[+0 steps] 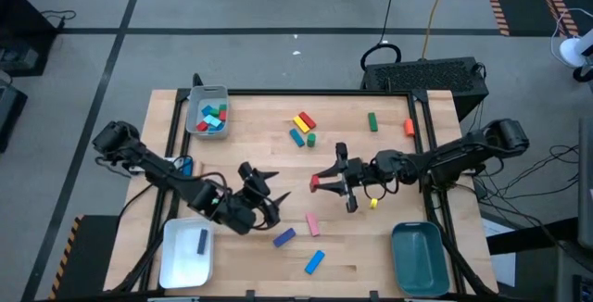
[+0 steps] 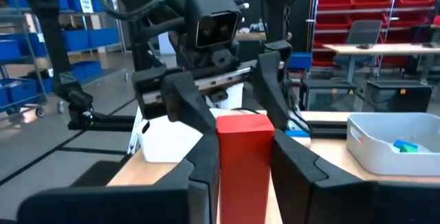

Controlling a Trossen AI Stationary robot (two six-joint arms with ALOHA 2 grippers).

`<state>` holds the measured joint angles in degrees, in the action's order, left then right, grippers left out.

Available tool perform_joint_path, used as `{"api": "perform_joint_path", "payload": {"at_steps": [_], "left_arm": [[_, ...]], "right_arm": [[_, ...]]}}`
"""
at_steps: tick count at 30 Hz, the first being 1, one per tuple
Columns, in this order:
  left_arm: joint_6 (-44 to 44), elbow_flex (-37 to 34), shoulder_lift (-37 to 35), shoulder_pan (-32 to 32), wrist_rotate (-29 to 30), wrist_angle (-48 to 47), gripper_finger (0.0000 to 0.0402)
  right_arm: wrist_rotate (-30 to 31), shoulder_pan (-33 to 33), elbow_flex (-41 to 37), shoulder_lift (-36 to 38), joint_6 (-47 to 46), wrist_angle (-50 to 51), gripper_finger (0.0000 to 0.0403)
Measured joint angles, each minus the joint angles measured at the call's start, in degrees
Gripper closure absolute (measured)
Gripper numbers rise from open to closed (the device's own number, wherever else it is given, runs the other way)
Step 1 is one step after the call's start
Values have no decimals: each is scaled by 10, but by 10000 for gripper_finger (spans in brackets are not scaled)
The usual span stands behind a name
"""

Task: Sort blocks by size
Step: Put the red rectangular block into the white bin

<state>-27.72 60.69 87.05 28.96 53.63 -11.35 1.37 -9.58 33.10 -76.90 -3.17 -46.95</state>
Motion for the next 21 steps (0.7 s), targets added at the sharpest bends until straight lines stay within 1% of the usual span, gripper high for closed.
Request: {"api": "perform_joint_path", "payload": {"at_steps": [2,5,9,14,17,21], "left_arm": [[23,0,0,-6,0,18,61],[70,0,0,-13,-6,56,47],[113,0,0,-23,-29,108,45],[121,0,0,-38,-68,127,45],[124,0,3,-43,-94,130,45],[173,0,24,-46,-110,179,45]], "right_arm": [[0,0,0,-4,1,-11,324],[0,0,0,-21,8,-46,324],[0,0,1,-49,14,-108,324],[1,1,1,-77,22,-174,324],[3,1,2,-82,24,-190,324],[5,5,21,-84,23,-166,324]]}}
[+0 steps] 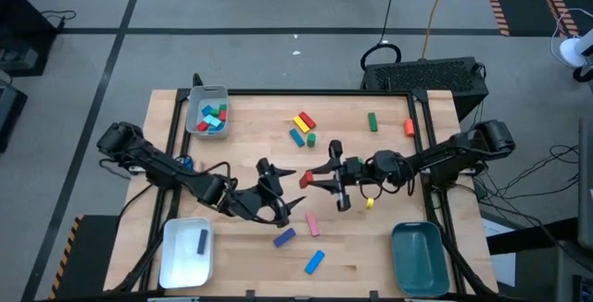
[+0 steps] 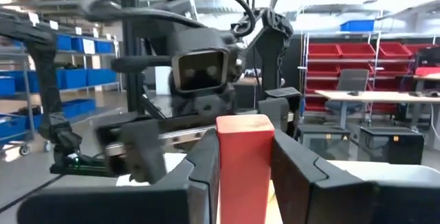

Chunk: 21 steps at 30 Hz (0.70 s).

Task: Sort blocks by size
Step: Put the red rectangular block into the white bin

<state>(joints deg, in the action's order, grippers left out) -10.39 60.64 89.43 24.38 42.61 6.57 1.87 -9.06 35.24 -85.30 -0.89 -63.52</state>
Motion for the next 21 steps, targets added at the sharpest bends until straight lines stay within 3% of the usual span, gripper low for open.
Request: {"api": "perform_joint_path", "payload": {"at_steps": [8,21], "left_arm": [[49,0,30,-5,-6,66,70],[47,0,30,-4,-4,81,247]], "right_arm": [[-5,-11,28,-7,1,47,324],[-5,-12,28,-7,-2,55,323]]}}
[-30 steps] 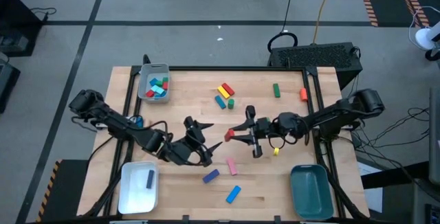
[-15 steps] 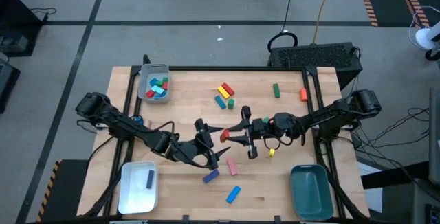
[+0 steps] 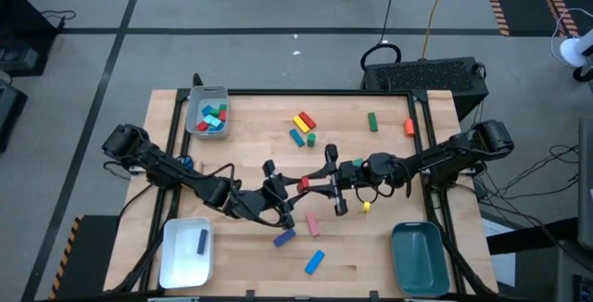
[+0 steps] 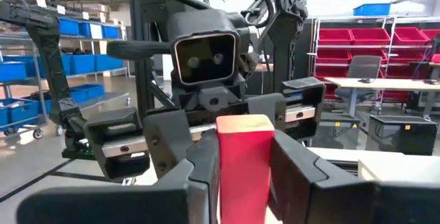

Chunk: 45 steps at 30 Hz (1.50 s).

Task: Sort blocks by size
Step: Put the red rectangular block into the white bin

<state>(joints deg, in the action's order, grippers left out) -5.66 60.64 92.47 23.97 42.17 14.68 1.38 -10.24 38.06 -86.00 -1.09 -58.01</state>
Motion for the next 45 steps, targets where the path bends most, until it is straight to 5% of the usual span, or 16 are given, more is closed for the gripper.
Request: {"api": "perform_joint_path", "payload": {"at_steps": [5,22,33,45], "left_arm": [[-17,0,0,0,0,-1,286],[-29,0,0,6,0,-22,282],[-31,0,0,5,2,-20,281],[-34,1,-1,5,29,-52,281]], "right_arm": [[-3,0,0,0,1,7,323],[-30,0,0,0,-4,12,270],[-17,5,0,0,-41,13,275],[46,9,-1,60,1,94,183]]}}
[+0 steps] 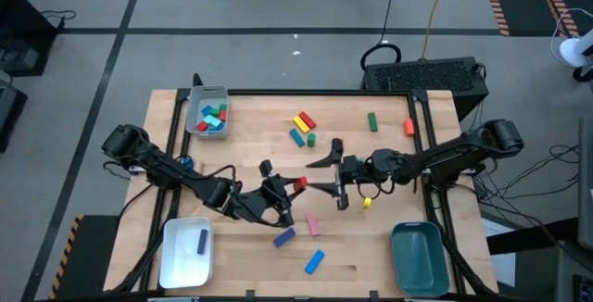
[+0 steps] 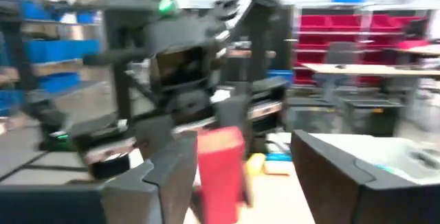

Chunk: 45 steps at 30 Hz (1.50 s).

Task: Sort blocks by size
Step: Put the red rectangular block into the white bin

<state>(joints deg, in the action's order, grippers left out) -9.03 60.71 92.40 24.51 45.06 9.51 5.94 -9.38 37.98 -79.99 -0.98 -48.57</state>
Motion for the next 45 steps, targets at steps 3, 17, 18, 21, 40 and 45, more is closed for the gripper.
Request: {"api": "perform_joint_path", "payload": {"at_steps": [3,17,18,21,40,45], "left_arm": [[-34,0,-6,1,-1,-41,281],[-364,0,-91,62,-70,-370,281],[-391,0,-96,68,-94,-390,281],[-469,0,-107,85,-158,-462,281],[-662,0,-116,212,-437,-703,281],[-657,0,-115,245,-453,-700,281]], "right_arm": [[79,0,0,45,6,77,163],[282,69,0,93,-216,491,156],[283,75,0,93,-224,506,156],[283,93,0,93,-254,550,156],[282,113,0,90,-326,638,156],[281,113,0,90,-327,638,156]]}}
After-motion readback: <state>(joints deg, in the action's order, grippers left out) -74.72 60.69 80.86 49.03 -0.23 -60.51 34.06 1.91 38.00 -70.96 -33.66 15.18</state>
